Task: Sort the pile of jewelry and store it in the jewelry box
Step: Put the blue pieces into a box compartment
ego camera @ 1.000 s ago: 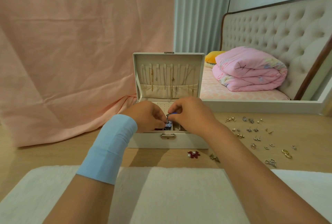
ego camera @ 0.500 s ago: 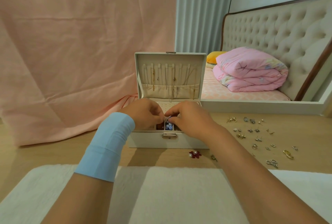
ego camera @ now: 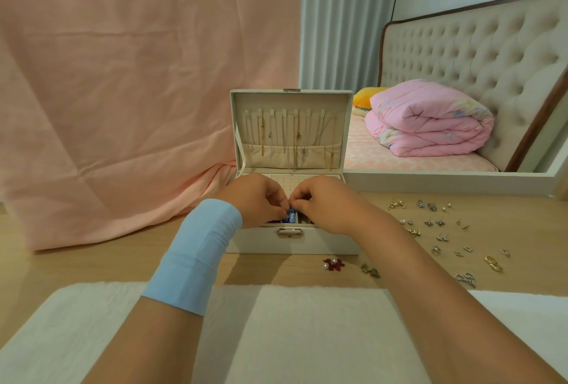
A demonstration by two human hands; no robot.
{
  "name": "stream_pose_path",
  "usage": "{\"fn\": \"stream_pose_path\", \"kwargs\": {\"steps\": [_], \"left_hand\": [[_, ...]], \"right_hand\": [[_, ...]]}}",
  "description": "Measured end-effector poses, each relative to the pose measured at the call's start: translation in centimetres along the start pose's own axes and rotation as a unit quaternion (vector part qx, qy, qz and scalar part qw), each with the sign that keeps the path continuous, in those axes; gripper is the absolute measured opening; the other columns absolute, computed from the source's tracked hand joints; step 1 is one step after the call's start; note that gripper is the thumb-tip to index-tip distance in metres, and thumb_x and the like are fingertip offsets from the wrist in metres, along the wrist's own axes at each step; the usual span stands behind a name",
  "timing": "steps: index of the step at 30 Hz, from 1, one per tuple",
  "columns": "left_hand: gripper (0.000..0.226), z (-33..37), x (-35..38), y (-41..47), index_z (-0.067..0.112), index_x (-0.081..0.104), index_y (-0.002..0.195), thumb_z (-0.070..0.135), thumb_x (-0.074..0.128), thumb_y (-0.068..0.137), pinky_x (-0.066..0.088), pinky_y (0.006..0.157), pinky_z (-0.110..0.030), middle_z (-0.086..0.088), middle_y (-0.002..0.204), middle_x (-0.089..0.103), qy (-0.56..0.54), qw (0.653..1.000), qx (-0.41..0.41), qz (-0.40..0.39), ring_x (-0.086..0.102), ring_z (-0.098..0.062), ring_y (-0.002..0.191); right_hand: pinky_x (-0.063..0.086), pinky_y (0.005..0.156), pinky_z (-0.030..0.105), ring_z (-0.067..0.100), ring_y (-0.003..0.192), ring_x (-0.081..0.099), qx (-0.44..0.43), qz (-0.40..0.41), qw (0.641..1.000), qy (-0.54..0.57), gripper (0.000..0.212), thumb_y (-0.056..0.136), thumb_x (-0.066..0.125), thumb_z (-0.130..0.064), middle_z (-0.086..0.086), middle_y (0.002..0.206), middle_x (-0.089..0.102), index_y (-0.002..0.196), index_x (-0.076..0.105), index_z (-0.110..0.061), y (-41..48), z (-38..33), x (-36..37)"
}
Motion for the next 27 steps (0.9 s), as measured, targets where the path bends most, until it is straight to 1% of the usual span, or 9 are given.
{"fn": "stream_pose_path", "kwargs": {"steps": [3, 6, 8, 13, 15, 18, 21, 24, 27], "left_hand": [[0.005, -0.2, 0.0, 0.0, 0.032, 0.075, 0.081, 0.031, 0.072, 0.085, 0.046, 0.066, -0.019, 0.014, 0.082, 0.07, 0.006, 1.0, -0.01, 0.007, 0.063, -0.003, 0.078], [0.005, -0.1, 0.0, 0.1, 0.032, 0.076, 0.084, 0.034, 0.072, 0.085, 0.048, 0.069, -0.02, 0.014, 0.083, 0.072, 0.006, 1.0, -0.011, 0.016, 0.063, -0.004, 0.079], [0.005, 0.1, 0.1, 0.1, 0.036, 0.076, 0.087, 0.035, 0.072, 0.085, 0.047, 0.07, -0.019, 0.017, 0.084, 0.07, 0.01, 1.0, -0.011, 0.012, 0.061, -0.001, 0.08], [0.017, 0.4, 1.2, 0.3, 0.043, 0.074, 0.101, 0.04, 0.063, 0.088, 0.052, 0.086, -0.028, 0.021, 0.086, 0.062, 0.056, 0.998, -0.023, -0.009, 0.061, -0.007, 0.092], [0.016, 0.5, 1.4, 0.4, 0.041, 0.075, 0.097, 0.038, 0.062, 0.088, 0.053, 0.085, -0.028, 0.021, 0.086, 0.064, 0.065, 0.998, -0.026, -0.006, 0.062, -0.007, 0.09], [0.011, 0.4, 1.4, 0.6, 0.039, 0.073, 0.079, 0.04, 0.065, 0.086, 0.056, 0.084, -0.031, 0.018, 0.087, 0.07, 0.072, 0.997, -0.026, -0.005, 0.063, -0.006, 0.086], [0.008, 0.3, 1.0, 0.5, 0.039, 0.073, 0.08, 0.04, 0.068, 0.087, 0.051, 0.08, -0.026, 0.018, 0.087, 0.068, 0.054, 0.998, -0.012, -0.015, 0.061, -0.005, 0.085], [0.006, 0.1, 0.3, 0.1, 0.035, 0.076, 0.087, 0.038, 0.071, 0.087, 0.041, 0.067, -0.017, 0.021, 0.083, 0.065, 0.025, 0.999, 0.001, -0.02, 0.057, 0.001, 0.077], [0.009, -0.1, -0.2, -0.3, 0.042, 0.075, 0.08, 0.036, 0.073, 0.085, 0.045, 0.071, -0.017, 0.025, 0.08, 0.066, 0.008, 0.999, -0.003, -0.036, 0.058, 0.002, 0.079]], "right_hand": [[0.056, 0.085, 0.037, 0.01, 0.089, 0.065, -0.008, 0.004, 1.0, -0.008, 0.012, 0.095, 0.066, -0.032, -0.011, 0.095, 0.074, 0.099, 0.077, -0.032, 0.1, 0.1, 0.3], [0.054, 0.08, 0.034, 0.006, 0.085, 0.062, -0.009, 0.08, 0.994, 0.069, 0.011, 0.096, 0.065, -0.033, -0.016, 0.089, 0.069, 0.093, 0.076, -0.032, 0.2, 0.3, -0.4], [0.047, 0.077, 0.029, 0.002, 0.085, 0.059, 0.002, 0.122, 0.985, 0.12, 0.011, 0.097, 0.065, -0.033, -0.019, 0.088, 0.064, 0.089, 0.073, -0.033, 0.2, 0.6, -1.3], [0.042, 0.073, 0.025, 0.003, 0.085, 0.06, 0.018, 0.166, 0.97, 0.174, 0.013, 0.096, 0.065, -0.028, -0.017, 0.087, 0.066, 0.086, 0.073, -0.03, 0.3, 1.9, -2.9], [0.042, 0.071, 0.024, 0.0, 0.083, 0.059, 0.017, 0.162, 0.97, 0.178, 0.013, 0.096, 0.066, -0.028, -0.018, 0.085, 0.066, 0.084, 0.072, -0.03, 0.4, 1.9, -2.9], [0.042, 0.072, 0.024, 0.0, 0.085, 0.059, 0.013, 0.148, 0.973, 0.179, 0.014, 0.095, 0.067, -0.028, -0.017, 0.086, 0.067, 0.082, 0.071, -0.032, 0.5, 1.8, -2.5], [0.043, 0.073, 0.026, -0.002, 0.085, 0.059, 0.008, 0.133, 0.976, 0.171, 0.013, 0.096, 0.066, -0.03, -0.018, 0.087, 0.066, 0.084, 0.07, -0.033, 0.3, 1.5, -2.2], [0.052, 0.075, 0.03, 0.004, 0.082, 0.063, 0.007, 0.09, 0.991, 0.099, 0.012, 0.096, 0.065, -0.033, -0.016, 0.085, 0.069, 0.086, 0.073, -0.033, 0.2, 0.9, -1.3], [0.056, 0.076, 0.033, 0.008, 0.08, 0.064, 0.002, 0.046, 0.999, 0.004, 0.015, 0.094, 0.064, -0.033, -0.014, 0.08, 0.07, 0.085, 0.076, -0.032, 0.4, 0.3, -0.2]]}}
Point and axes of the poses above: each hand's wrist, its own y-axis towards the middle knuckle, its own x-axis out of the palm, z = x × y, the point moved 5 cm from there along y, towards the middle knuckle
